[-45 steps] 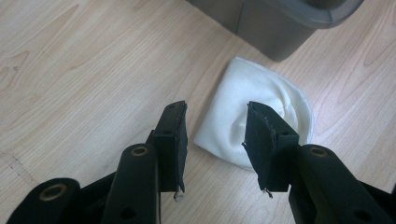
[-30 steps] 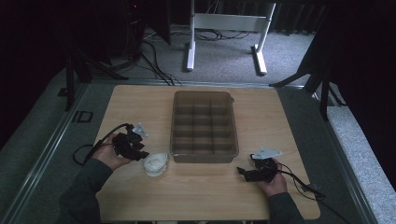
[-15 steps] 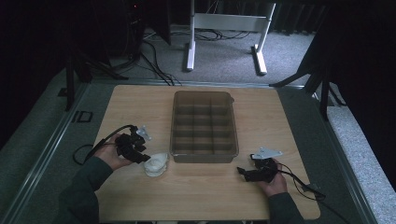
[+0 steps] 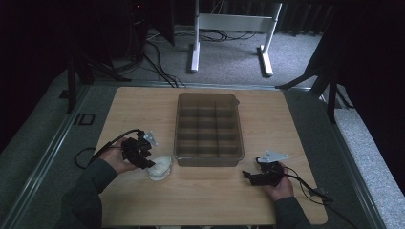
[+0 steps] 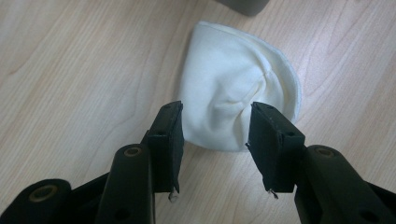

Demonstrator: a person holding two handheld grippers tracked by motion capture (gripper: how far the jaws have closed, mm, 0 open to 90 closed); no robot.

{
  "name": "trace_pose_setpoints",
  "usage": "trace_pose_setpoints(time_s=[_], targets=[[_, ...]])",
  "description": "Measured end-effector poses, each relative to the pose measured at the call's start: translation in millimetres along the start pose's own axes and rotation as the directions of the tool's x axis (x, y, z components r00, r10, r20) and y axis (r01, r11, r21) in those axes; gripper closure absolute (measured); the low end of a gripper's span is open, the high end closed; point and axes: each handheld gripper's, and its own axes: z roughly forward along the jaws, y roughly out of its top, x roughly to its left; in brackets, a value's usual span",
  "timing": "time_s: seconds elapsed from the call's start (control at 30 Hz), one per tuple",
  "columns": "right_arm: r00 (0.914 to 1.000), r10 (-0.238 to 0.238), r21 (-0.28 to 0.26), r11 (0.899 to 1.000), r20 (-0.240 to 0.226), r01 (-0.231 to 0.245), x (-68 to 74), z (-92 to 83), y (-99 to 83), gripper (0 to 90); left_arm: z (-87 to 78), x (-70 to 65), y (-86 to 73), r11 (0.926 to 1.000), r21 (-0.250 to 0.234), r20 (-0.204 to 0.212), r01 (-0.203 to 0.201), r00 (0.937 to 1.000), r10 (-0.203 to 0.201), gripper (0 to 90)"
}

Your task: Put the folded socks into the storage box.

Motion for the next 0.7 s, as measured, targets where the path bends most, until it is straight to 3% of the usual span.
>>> trace_pose_setpoints(time_s=[0.7], targets=[[1.0, -0.001, 0.0, 1.0, 0.0, 0.001, 0.0, 0.0, 0.0, 18.3, 27.4, -7.4, 13.2, 0.9955, 0.088, 0.0, -0.034, 0.9994, 0.034, 44.9]])
